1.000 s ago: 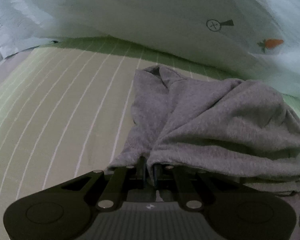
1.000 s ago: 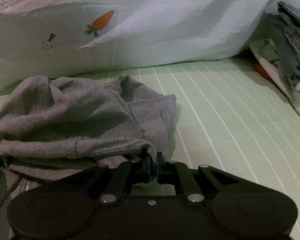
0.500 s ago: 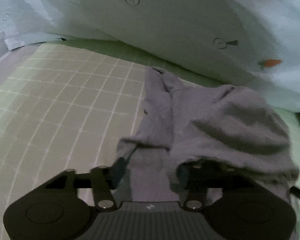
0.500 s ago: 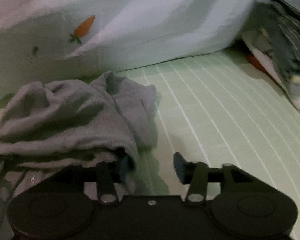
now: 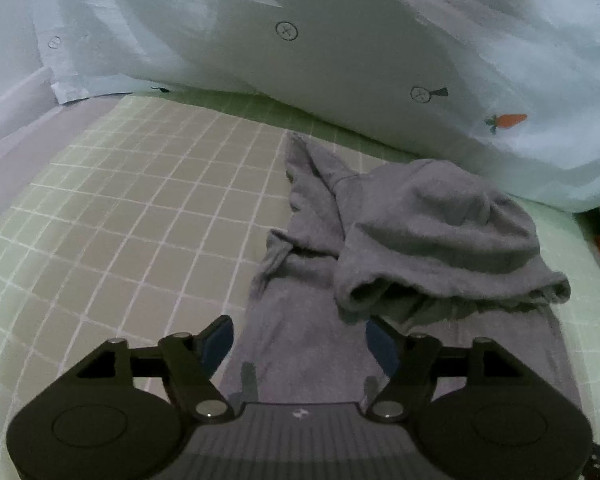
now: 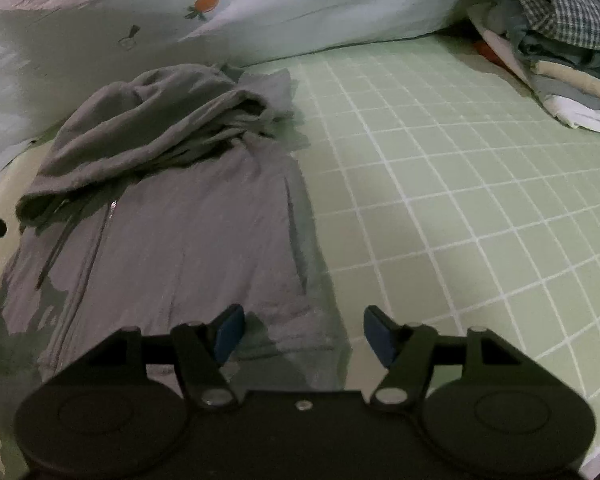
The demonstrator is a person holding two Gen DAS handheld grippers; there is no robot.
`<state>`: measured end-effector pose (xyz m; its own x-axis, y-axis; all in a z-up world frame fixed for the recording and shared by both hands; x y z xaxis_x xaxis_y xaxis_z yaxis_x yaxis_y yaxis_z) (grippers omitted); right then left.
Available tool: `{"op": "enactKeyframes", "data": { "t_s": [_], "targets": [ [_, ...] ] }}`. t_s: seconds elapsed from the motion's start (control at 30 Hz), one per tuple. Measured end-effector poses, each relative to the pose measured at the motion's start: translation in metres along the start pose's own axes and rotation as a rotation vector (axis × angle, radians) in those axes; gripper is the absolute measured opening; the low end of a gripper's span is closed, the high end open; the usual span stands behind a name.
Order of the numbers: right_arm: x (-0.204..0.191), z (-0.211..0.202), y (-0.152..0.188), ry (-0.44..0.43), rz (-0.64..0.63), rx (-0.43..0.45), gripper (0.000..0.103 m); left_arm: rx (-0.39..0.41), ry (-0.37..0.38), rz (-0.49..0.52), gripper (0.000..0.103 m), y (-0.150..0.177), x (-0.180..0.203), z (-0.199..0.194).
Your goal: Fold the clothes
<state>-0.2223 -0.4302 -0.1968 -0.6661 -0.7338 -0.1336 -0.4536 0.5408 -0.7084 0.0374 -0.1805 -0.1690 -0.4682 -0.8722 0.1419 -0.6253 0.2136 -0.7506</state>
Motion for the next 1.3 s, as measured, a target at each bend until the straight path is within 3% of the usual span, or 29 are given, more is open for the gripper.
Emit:
{"op": "enactKeyframes", "data": {
  "t_s": [0.3, 0.5, 0.63, 0.7, 0.77, 0.83, 0.9, 1.07, 1.17, 1.3],
  "targets": [
    [0.004, -0.011, 0.011, 0.0, 0.018, -0.013, 0.071, -0.143, -0.08, -0.01, 0.078, 0.053, -0.028, -0.017],
    [-0.003, -0.02, 0.022, -0.016, -0.016, -0.017, 0.078, -0.183, -0.008, -0.065, 0.076, 0.076, -0.044, -0.033],
    [-0.012, -0.024, 0.028, -0.035, -0.061, -0.017, 0.077, -0.173, 0.008, -0.018, 0.064, 0.086, -0.038, -0.038],
    [-0.017, -0.027, 0.032, -0.045, -0.083, -0.018, 0.068, -0.169, 0.021, 0.045, 0.056, 0.089, -0.032, -0.039],
    [-0.021, -0.029, 0.034, -0.054, -0.103, -0.02, 0.051, -0.17, 0.023, 0.11, 0.041, 0.091, -0.027, -0.042],
    [-0.022, -0.033, 0.035, -0.063, -0.12, -0.029, 0.016, -0.192, 0.039, 0.134, 0.014, 0.093, -0.026, -0.045],
    [-0.02, -0.037, 0.038, -0.08, -0.119, -0.049, 0.007, -0.233, 0.075, 0.11, 0.009, 0.095, -0.028, -0.049],
    [0.009, -0.068, 0.036, -0.105, 0.057, -0.121, 0.005, -0.315, 0.119, 0.163, 0.008, 0.097, -0.022, -0.081],
    [0.018, -0.1, 0.033, -0.11, 0.133, -0.13, 0.005, -0.339, 0.14, 0.04, 0.008, 0.087, -0.031, -0.103],
    [0.009, -0.112, 0.001, -0.159, 0.088, -0.048, 0.005, -0.242, 0.144, 0.061, 0.008, 0.058, -0.02, -0.107]
  ]
}}
Point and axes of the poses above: each gripper's, at about its wrist camera, not at the fingertips, and z roughly the way its jaws point, x to its right, y to its underside, the point moved 3 cm from there along z, roughly the way its jaws point, and after that the axes turned 9 degrees about x, right-handed, at the moved point
